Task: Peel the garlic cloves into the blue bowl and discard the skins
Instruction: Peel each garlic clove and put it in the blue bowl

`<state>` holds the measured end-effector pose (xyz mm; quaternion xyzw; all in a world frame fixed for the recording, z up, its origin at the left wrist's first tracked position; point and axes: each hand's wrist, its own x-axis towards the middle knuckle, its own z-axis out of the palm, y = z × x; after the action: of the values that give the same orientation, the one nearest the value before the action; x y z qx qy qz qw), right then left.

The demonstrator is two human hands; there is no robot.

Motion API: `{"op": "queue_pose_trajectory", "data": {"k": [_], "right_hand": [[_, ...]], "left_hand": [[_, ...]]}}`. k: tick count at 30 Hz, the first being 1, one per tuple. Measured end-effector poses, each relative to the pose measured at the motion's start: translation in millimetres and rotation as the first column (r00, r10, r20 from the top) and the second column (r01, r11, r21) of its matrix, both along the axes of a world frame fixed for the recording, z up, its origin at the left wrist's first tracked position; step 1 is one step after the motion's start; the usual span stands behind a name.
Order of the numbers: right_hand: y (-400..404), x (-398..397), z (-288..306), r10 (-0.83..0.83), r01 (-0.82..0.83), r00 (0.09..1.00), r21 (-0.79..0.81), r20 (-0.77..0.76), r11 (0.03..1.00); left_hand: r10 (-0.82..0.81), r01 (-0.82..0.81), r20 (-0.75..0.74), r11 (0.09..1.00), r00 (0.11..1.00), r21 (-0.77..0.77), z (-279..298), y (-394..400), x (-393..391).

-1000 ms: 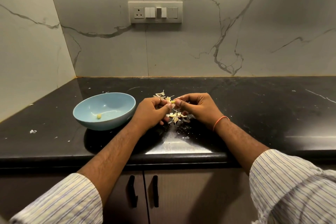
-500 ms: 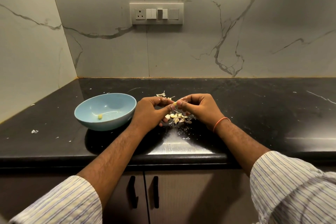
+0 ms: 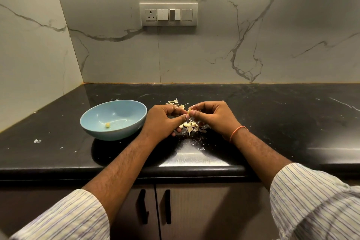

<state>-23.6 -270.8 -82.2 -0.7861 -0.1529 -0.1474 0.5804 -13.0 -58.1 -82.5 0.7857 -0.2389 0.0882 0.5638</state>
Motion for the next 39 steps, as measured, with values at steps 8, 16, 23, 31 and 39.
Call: {"op": "queue_pose_trajectory", "data": {"k": [8, 16, 23, 31, 39], "right_hand": [[0.5, -3.1, 2.2, 0.022, -0.022, 1.0, -0.006, -0.001, 1.0], [1.7, -2.5, 2.2, 0.042, -0.042, 0.999, 0.002, -0.011, 0.999], [2.0, -1.8, 0.6, 0.061, -0.061, 0.998, -0.019, -0.008, 0.998], [1.4, -0.8, 0.3, 0.059, -0.059, 0.998, 0.003, 0.005, 0.998], [0.8, -0.2, -0.3, 0.029, -0.03, 0.999, -0.038, -0.02, 0.999]], "left_hand": [[0.046, -0.067, 0.17, 0.991, 0.984, 0.119, -2.2, -0.2, -1.4], [0.056, -0.092, 0.206, 0.981, 0.977, 0.168, -3.3, 0.8, 1.5], [0.061, -0.079, 0.142, 0.989, 0.988, 0.125, -0.2, -2.0, -1.5], [-0.004, 0.002, -0.03, 0.999, 1.0, -0.047, 2.8, -0.9, 2.0], [-0.031, 0.03, -0.019, 0.999, 0.999, -0.045, -0.3, 0.4, 4.1]]}}
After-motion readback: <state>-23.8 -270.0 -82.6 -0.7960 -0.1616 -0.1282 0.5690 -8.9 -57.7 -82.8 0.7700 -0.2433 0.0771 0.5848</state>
